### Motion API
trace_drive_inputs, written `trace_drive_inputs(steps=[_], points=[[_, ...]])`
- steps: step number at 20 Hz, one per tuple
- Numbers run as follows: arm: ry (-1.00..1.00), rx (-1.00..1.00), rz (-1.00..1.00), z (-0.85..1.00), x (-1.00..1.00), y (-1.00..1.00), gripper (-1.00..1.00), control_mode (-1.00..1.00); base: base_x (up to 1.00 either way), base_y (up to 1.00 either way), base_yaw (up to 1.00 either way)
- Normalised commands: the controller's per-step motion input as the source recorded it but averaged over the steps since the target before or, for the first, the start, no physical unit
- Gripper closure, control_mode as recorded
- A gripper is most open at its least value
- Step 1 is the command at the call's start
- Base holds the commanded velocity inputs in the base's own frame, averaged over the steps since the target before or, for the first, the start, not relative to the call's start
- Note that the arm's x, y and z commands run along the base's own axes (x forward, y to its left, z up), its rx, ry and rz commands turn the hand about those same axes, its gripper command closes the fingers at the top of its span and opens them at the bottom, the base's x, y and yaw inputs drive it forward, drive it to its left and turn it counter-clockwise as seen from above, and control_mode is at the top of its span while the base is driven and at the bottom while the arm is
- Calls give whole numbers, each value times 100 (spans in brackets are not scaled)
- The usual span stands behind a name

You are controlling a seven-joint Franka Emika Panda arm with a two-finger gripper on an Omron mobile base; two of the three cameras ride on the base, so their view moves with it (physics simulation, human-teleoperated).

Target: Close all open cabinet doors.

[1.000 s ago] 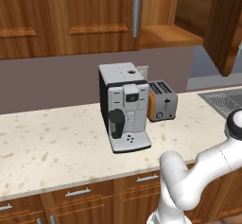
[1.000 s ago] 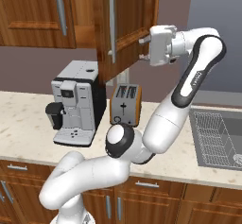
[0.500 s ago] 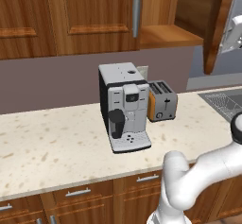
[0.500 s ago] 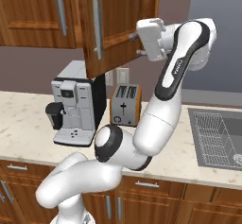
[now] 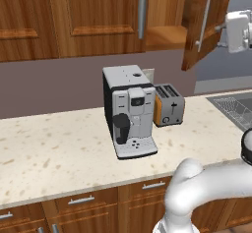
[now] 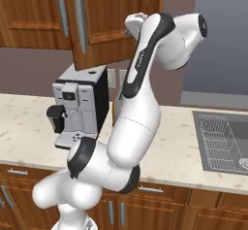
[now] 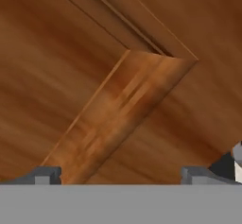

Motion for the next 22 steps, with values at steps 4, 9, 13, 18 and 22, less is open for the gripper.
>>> trace_drive_inputs(steps=[4, 9, 13, 18, 22], points=[[0, 0, -45, -8, 34, 46, -100, -100, 0, 0, 0], [0, 0, -49, -7, 32, 45, -100, -100, 0, 0, 0], [4, -5, -57, -14, 40, 40, -100, -100, 0, 0, 0], [6, -2, -55, -20, 44, 39, -100, -100, 0, 0, 0], [4, 0, -54, -23, 47, 39, -100, -100, 0, 0, 0]])
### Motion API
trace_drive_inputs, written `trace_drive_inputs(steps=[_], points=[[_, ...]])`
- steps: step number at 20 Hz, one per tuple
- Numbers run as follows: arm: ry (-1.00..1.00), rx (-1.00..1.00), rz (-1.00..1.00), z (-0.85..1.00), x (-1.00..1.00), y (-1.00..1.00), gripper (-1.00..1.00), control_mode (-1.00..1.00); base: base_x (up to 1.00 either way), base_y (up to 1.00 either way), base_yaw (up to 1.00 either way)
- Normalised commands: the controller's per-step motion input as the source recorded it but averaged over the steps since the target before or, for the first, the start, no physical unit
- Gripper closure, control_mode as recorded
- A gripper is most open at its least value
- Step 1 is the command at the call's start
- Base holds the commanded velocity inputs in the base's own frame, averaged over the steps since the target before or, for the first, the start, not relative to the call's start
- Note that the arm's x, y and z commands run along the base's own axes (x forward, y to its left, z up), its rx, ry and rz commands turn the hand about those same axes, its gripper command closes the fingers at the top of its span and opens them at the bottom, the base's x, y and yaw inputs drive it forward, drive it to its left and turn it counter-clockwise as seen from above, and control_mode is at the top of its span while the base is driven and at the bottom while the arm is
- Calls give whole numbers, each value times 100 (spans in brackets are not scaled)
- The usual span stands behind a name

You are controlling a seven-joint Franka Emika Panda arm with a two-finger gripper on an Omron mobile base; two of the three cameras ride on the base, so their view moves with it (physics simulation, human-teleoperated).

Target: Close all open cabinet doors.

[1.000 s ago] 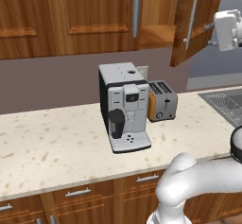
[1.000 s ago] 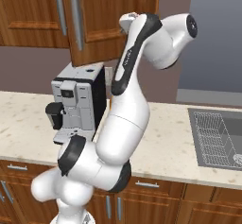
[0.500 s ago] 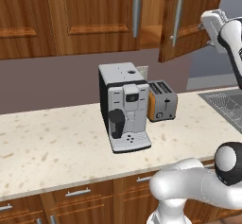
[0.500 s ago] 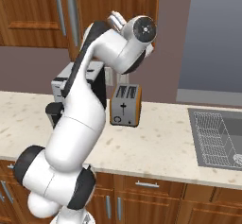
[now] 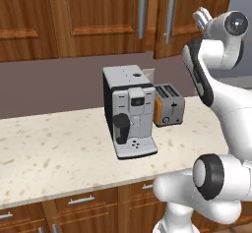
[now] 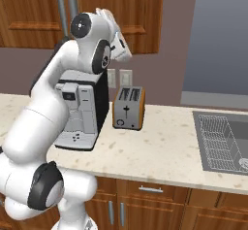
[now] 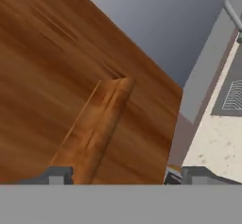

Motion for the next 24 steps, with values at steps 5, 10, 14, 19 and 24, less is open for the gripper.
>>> trace_drive_inputs(steps=[5, 10, 14, 19, 24], points=[[0, 0, -55, -33, 49, 35, -100, -100, 0, 0, 0], [1, 0, -52, -30, 42, 23, -100, -100, 0, 0, 0], [4, 0, -46, -24, 24, 6, -100, -100, 0, 0, 0], [11, 7, -33, -12, 1, -1, -100, -100, 0, 0, 0], [2, 20, -18, 0, -23, -5, -100, -100, 0, 0, 0]])
